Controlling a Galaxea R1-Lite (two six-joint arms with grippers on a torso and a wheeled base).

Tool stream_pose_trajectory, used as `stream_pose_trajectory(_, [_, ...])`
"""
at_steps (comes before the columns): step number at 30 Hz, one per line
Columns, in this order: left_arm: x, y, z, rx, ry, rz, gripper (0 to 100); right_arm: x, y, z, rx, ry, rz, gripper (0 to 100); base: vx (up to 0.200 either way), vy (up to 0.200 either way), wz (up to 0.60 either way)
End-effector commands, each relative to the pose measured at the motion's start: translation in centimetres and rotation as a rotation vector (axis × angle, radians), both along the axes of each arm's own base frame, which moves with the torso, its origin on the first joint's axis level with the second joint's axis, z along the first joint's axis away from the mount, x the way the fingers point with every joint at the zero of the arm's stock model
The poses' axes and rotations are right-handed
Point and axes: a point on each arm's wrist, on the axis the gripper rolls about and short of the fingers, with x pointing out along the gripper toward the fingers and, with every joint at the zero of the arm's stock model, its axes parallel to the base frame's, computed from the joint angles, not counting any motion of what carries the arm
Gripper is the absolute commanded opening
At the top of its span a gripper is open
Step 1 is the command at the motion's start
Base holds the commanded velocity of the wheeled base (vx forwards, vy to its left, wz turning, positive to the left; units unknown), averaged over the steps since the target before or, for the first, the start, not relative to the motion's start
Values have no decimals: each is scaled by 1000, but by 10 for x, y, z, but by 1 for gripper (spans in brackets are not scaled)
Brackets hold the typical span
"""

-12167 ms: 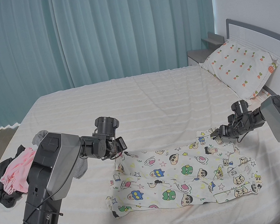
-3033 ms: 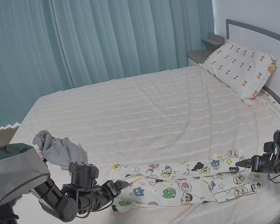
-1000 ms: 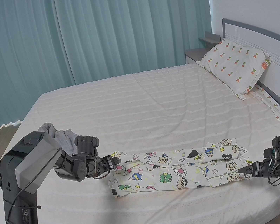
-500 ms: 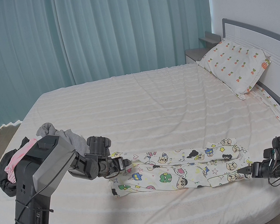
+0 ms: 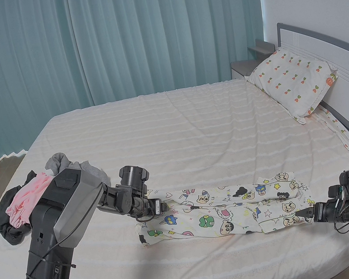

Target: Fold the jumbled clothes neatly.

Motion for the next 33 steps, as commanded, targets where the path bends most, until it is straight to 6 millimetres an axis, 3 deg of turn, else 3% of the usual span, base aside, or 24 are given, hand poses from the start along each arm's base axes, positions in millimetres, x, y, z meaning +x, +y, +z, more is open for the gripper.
stream_pose_trajectory(1, [-2,-1,-1,41,27,-31,100,0,0,0,0,-1,0,100,0,0,0])
stream_pose_trajectory(12, [7,-4,5,96,-20,-25,100,0,0,0,1,1,1,100,0,0,0])
stream_pose_trajectory(17, [5,-3,4,205,-10,-44,100,0,0,0,1,-1,1,100,0,0,0])
stream_pose_trajectory(25, [14,3,5,155,-34,-2,100,0,0,0,0,-7,0,100,0,0,0])
stream_pose_trajectory(29, [23,1,-16,111,-77,23,100,-1,0,1,-1,-19,0,100,0,0,0])
stream_pose_trajectory(33, [24,0,-17,87,-76,9,100,0,0,2,1,-31,-2,100,0,0,0])
